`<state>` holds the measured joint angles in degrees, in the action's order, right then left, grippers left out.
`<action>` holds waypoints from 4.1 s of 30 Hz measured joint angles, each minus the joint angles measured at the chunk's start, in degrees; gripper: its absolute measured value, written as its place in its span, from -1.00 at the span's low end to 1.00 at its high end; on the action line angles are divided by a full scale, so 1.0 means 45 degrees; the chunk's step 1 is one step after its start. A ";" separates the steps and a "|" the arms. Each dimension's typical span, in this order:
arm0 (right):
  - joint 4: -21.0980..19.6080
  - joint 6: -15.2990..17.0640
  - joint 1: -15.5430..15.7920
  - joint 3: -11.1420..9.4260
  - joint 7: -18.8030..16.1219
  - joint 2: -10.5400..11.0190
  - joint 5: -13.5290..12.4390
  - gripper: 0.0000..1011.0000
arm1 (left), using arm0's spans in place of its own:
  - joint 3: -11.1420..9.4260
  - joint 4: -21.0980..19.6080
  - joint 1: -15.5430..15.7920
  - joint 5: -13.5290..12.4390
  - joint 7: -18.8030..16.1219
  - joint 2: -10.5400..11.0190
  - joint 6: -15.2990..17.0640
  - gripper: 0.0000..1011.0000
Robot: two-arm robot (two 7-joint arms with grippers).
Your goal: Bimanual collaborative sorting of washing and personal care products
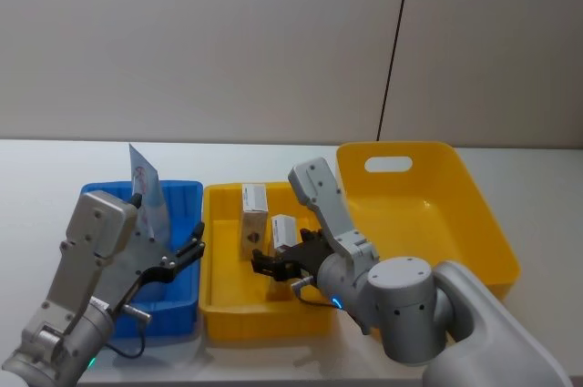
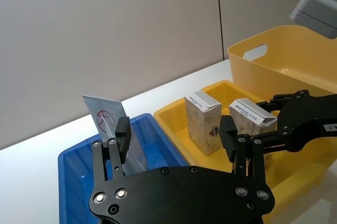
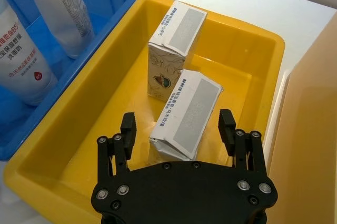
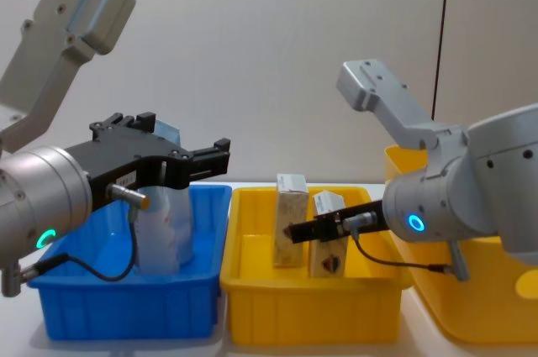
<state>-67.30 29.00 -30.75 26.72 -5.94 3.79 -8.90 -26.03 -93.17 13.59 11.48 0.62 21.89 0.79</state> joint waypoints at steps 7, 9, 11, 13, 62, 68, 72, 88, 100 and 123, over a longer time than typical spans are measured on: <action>0.0048 -0.0038 0.0003 -0.0034 0.0058 -0.0031 0.0036 0.57 | 0.0001 0.0000 -0.0001 0.0000 0.0000 0.0000 0.0000 0.98; 0.0059 -0.0049 0.0005 -0.0043 0.0070 -0.0038 0.0045 0.43 | 0.0000 0.0000 0.0000 0.0000 0.0000 0.0000 0.0000 0.98; 0.0066 -0.0057 0.0005 -0.0051 0.0077 -0.0044 0.0053 0.34 | 0.0000 0.0000 0.0000 -0.0001 0.0000 0.0000 0.0000 0.98; 0.0071 -0.0061 0.0005 -0.0055 0.0082 -0.0047 0.0059 0.22 | 0.0000 0.0000 0.0000 0.0000 0.0000 0.0000 0.0000 0.98; -0.3330 -0.1574 0.0774 -0.1163 -0.0740 0.0765 -0.0386 -0.29 | 0.0000 -0.0001 -0.0001 0.0000 0.0000 0.0000 0.0000 0.98; -0.4388 -0.1769 0.1052 -0.1801 -0.0703 0.1076 -0.0488 -0.29 | 0.0001 -0.0001 -0.0001 -0.0001 0.0000 0.0000 0.0000 0.98; -0.5136 -0.1831 0.1329 -0.2349 -0.0529 0.1360 -0.0509 -0.29 | 0.0000 -0.0001 -0.0001 0.0000 0.0001 0.0000 0.0000 0.98; -0.6328 -0.1330 0.2390 -0.3993 0.0200 0.2425 -0.0138 -0.29 | 0.0000 -0.0001 0.0000 0.0000 0.0000 0.0000 0.0000 0.98; -0.5532 -0.0640 0.2336 -0.4388 0.0020 0.2822 -0.0058 -0.29 | 0.0000 -0.0002 -0.0001 0.0000 0.0000 0.0000 0.0000 0.98; -0.4478 -0.0522 0.1748 -0.4423 -0.0531 0.2812 0.0020 -0.29 | 0.0001 -0.0001 0.0000 0.0000 0.0001 0.0000 0.0000 0.98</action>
<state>-87.45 26.65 -22.89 6.82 -8.33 16.45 -8.82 -26.02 -93.18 13.59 11.48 0.63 21.90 0.80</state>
